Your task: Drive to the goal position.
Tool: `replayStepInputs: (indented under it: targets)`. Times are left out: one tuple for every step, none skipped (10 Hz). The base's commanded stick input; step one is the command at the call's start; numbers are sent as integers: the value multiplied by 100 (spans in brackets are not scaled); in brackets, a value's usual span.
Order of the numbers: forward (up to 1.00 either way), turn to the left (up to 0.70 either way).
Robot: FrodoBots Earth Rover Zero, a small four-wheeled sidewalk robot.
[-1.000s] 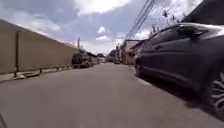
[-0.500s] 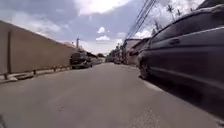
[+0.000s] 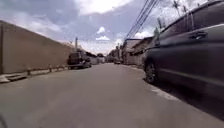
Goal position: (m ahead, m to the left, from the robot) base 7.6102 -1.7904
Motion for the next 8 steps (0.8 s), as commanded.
replayStepInputs:
  targets:
    - [100,1]
    - [100,1]
    - [100,1]
    - [100,1]
    - [100,1]
    - [100,1]
    - [100,1]
    - [100,1]
